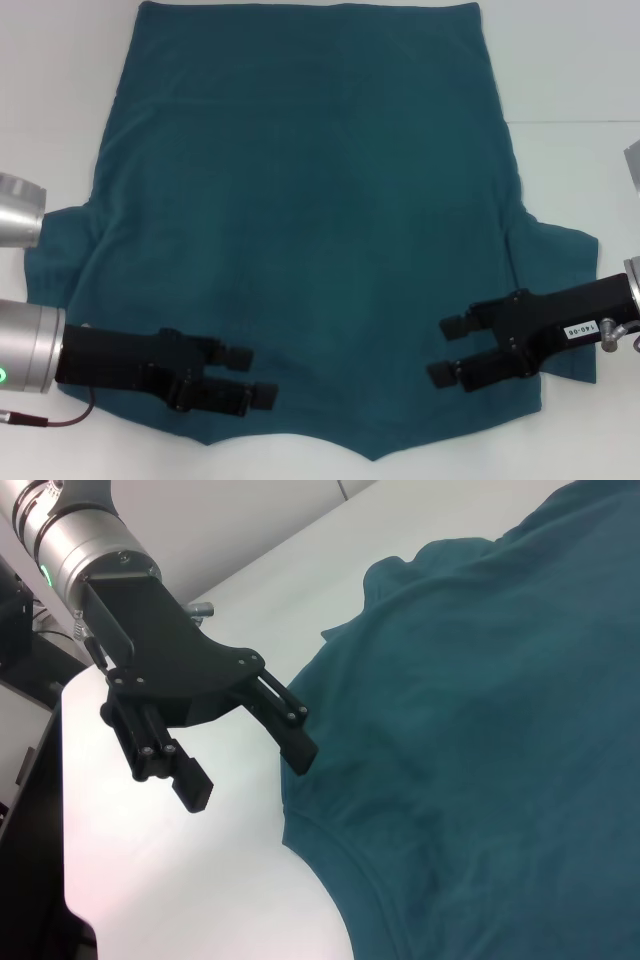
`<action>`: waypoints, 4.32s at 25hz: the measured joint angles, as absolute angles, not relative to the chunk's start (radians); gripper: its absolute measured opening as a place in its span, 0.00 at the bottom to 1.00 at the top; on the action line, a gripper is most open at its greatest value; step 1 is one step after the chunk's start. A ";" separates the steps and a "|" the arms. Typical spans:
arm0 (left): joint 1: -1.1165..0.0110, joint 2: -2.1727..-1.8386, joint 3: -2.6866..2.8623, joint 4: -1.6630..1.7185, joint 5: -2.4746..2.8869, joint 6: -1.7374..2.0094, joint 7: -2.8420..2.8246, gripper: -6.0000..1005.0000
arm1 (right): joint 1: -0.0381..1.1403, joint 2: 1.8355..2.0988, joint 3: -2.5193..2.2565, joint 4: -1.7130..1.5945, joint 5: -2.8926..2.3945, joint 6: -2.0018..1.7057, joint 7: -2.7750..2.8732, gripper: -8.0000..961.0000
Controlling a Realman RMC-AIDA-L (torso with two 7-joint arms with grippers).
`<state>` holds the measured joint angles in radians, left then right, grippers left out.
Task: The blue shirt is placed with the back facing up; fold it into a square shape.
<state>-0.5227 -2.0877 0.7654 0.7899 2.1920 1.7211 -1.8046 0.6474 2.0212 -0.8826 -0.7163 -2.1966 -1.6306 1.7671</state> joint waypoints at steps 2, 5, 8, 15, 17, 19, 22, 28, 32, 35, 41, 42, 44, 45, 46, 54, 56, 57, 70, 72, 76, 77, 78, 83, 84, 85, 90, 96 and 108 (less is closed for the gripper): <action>-0.522 -2.088 0.765 0.790 2.192 1.721 -1.805 0.80 | 0.647 2.022 -0.883 -0.716 -2.197 -1.631 1.767 0.92; -0.520 -2.088 0.765 0.790 2.192 1.721 -1.805 0.81 | 0.647 2.022 -0.886 -0.716 -2.197 -1.631 1.767 0.92; -0.520 -2.088 0.765 0.790 2.192 1.721 -1.805 0.81 | 0.647 2.022 -0.886 -0.716 -2.197 -1.631 1.767 0.92; -0.520 -2.088 0.765 0.790 2.192 1.721 -1.806 0.81 | 0.649 2.022 -0.885 -0.716 -2.195 -1.631 1.767 0.92; -0.520 -2.088 0.758 0.792 2.192 1.721 -1.809 0.80 | 0.649 2.022 -0.875 -0.717 -2.191 -1.626 1.777 0.92; -0.520 -2.088 0.724 0.793 2.192 1.712 -1.822 0.80 | 0.649 2.022 -0.854 -0.719 -2.188 -1.592 1.819 0.92; -0.522 -2.088 0.626 0.791 2.192 1.648 -1.881 0.80 | 0.656 2.018 -0.801 -0.720 -2.183 -1.522 1.938 0.92; -0.524 -2.087 0.491 0.789 2.190 1.534 -2.069 0.81 | 0.702 2.003 -0.735 -0.713 -2.172 -1.472 2.178 0.92; -0.525 -2.087 0.448 0.788 2.173 1.459 -2.217 0.80 | 0.752 1.982 -0.729 -0.678 -2.172 -1.375 2.300 0.92; -0.513 -2.088 0.427 0.781 2.149 1.390 -2.293 0.80 | 0.801 1.949 -0.728 -0.599 -2.172 -1.307 2.334 0.92; -0.492 -2.086 0.342 0.746 2.117 1.282 -2.317 0.80 | 0.838 1.931 -0.738 -0.518 -2.179 -1.225 2.363 0.92; -0.490 -2.085 0.337 0.744 2.117 1.269 -2.319 0.80 | 0.838 1.934 -0.742 -0.517 -2.179 -1.220 2.363 0.92; -0.485 -2.082 0.327 0.744 2.117 1.240 -2.321 0.80 | 0.837 1.935 -0.747 -0.516 -2.179 -1.214 2.364 0.92; -0.483 -2.081 0.321 0.744 2.116 1.228 -2.321 0.80 | 0.835 1.935 -0.748 -0.516 -2.180 -1.212 2.365 0.92; -0.481 -2.081 0.315 0.744 2.116 1.211 -2.319 0.80 | 0.833 1.935 -0.749 -0.516 -2.180 -1.210 2.366 0.92; -0.457 -2.081 0.307 0.723 2.117 1.108 -2.292 0.79 | 0.821 1.937 -0.745 -0.515 -2.180 -1.206 2.367 0.92; -0.457 -2.079 0.306 0.711 2.120 1.096 -2.271 0.79 | 0.820 1.937 -0.745 -0.515 -2.178 -1.206 2.368 0.92; -0.456 -2.079 0.306 0.709 2.120 1.095 -2.268 0.79 | 0.820 1.937 -0.745 -0.515 -2.178 -1.206 2.368 0.92; -0.447 -2.080 0.313 0.648 2.122 1.029 -2.212 0.72 | 0.816 1.941 -0.741 -0.515 -2.174 -1.208 2.363 0.92; -0.452 -2.080 0.316 0.635 2.123 1.021 -2.206 0.71 | 0.816 1.940 -0.740 -0.515 -2.174 -1.208 2.363 0.92; -0.464 -2.082 0.316 0.617 2.122 1.010 -2.189 0.68 | 0.816 1.940 -0.739 -0.515 -2.173 -1.206 2.362 0.92; -0.469 -2.081 0.318 0.609 2.124 1.003 -2.188 0.68 | 0.816 1.940 -0.739 -0.515 -2.173 -1.206 2.362 0.92; -0.472 -2.079 0.321 0.603 2.125 0.999 -2.188 0.67 | 0.816 1.940 -0.739 -0.515 -2.174 -1.206 2.362 0.92; -0.474 -2.081 0.327 0.608 2.116 0.996 -2.176 0.65 | 0.812 1.940 -0.736 -0.515 -2.173 -1.205 2.364 0.92; -0.474 -2.083 0.327 0.611 2.115 0.995 -2.174 0.64 | 0.811 1.939 -0.733 -0.515 -2.173 -1.205 2.364 0.92; -0.474 -2.083 0.327 0.611 2.115 0.995 -2.174 0.64 | 0.810 1.939 -0.730 -0.515 -2.173 -1.204 2.364 0.92; -0.474 -2.083 0.328 0.612 2.115 0.996 -2.174 0.47 | 0.808 1.939 -0.724 -0.515 -2.172 -1.204 2.364 0.92; -0.472 -2.081 0.328 0.613 2.115 1.003 -2.161 0.27 | 0.806 1.939 -0.724 -0.516 -2.172 -1.205 2.365 0.92; -0.483 -2.070 0.469 0.739 2.203 1.037 -2.081 0.01 | 0.799 1.941 -0.719 -0.515 -2.171 -1.210 2.363 0.92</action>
